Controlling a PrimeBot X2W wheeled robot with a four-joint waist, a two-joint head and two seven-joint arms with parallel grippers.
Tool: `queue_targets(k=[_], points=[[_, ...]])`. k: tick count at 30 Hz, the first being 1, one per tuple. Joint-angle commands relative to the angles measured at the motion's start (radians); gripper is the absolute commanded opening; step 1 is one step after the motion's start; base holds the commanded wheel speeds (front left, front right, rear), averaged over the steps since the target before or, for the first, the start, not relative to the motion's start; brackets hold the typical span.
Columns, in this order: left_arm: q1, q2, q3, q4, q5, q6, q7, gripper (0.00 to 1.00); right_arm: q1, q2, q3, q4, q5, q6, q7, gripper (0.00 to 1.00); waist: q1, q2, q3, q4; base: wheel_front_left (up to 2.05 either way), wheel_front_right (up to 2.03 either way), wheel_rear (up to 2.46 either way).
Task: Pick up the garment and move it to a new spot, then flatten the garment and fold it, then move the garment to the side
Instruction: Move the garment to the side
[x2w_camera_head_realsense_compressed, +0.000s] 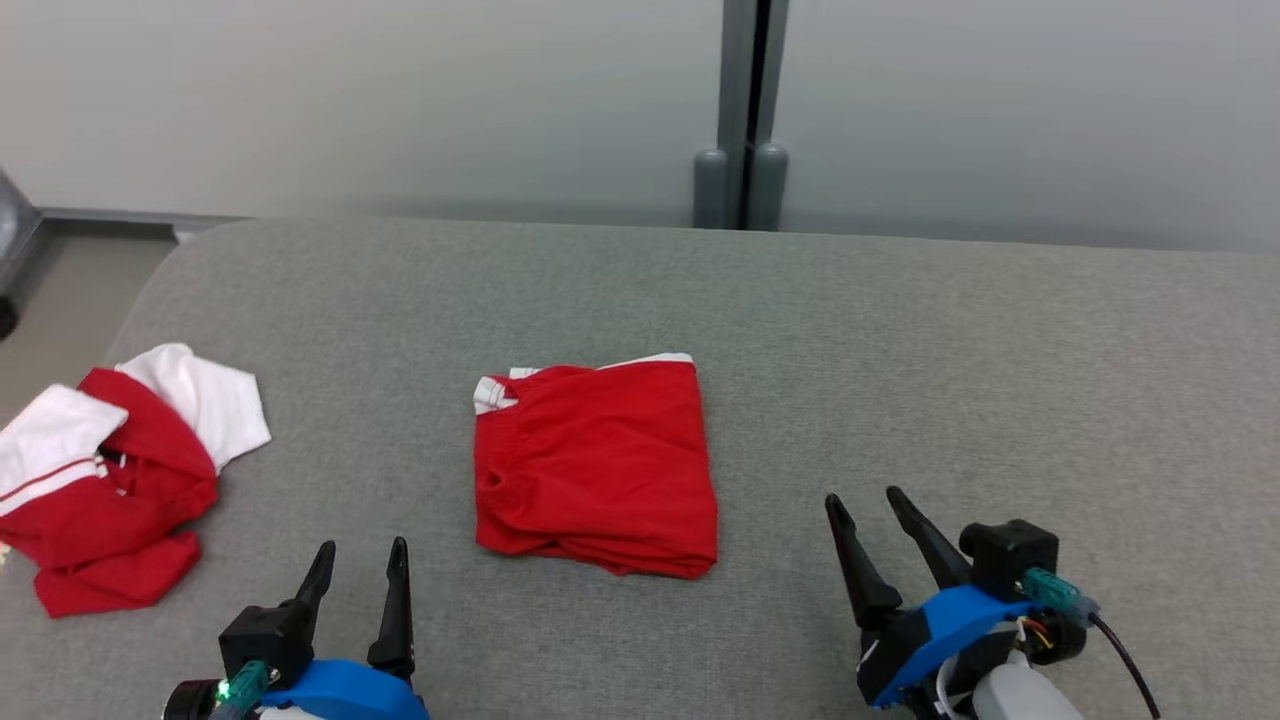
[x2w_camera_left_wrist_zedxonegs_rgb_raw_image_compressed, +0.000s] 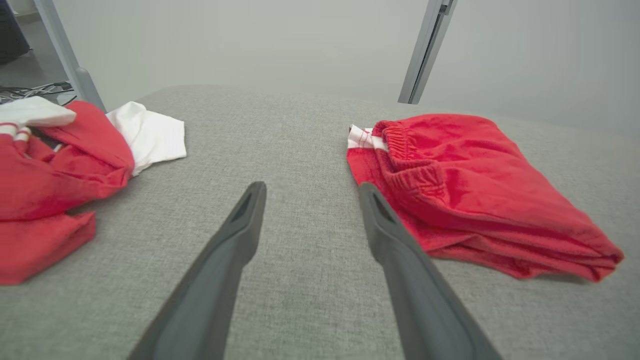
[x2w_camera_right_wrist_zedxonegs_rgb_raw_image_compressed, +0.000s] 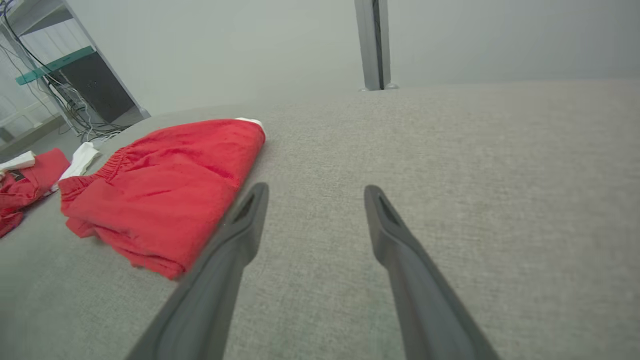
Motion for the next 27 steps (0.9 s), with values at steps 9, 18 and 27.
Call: queue_targets(k=[9,18,27], points=[[-0.06,0.042,-0.102,0.011,-0.097,-0.002,-0.004,1.0,-0.21,-0.003,0.084,0.191,0.101,0.0,-0.003,1.0,-0.0001,0.0,0.116,0.202,0.0,0.0,0.0],[-0.086,0.067,-0.145,0.008,-0.151,-0.002,-0.004,1.0,-0.353,-0.003,0.148,0.408,0.17,0.0,-0.003,0.89,-0.0001,0.0,0.162,0.25,0.0,0.0,0.0],[-0.099,0.087,-0.147,0.001,-0.17,-0.002,-0.004,1.0,-0.372,-0.004,0.236,0.43,0.241,0.0,-0.001,0.0,-0.0001,0.0,0.164,0.185,0.0,0.0,0.0]])
